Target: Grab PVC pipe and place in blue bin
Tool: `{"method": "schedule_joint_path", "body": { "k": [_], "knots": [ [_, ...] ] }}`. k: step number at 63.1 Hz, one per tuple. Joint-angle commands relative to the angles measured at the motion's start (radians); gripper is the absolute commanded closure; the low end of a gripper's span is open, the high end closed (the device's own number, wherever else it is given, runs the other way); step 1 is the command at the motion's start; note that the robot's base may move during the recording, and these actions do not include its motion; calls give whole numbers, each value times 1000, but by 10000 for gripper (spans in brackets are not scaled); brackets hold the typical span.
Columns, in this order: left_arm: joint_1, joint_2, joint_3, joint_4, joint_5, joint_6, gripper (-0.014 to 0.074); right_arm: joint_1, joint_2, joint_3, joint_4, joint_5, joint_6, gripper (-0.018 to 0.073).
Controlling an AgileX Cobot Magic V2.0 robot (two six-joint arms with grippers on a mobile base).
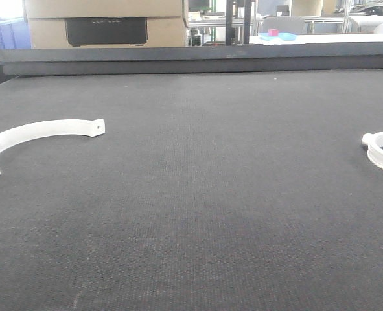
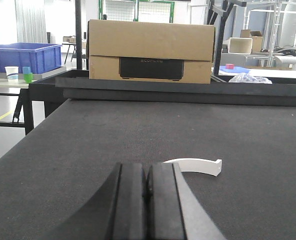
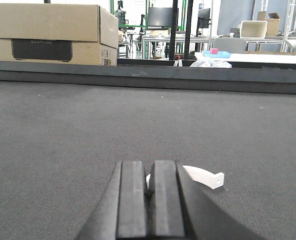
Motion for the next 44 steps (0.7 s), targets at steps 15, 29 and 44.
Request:
{"method": "schedule_joint_path", "body": {
  "k": [15,29,44],
  "knots": [
    [3,-4,-2,-6,-22,0,707,-3,-4,0,-6,-20,0,727],
    [3,-4,-2,-6,-22,0,707,-3,-4,0,-6,-20,0,727],
    [3,-4,-2,-6,-22,0,707,-3,-4,0,-6,-20,0,727]
  ]
}}
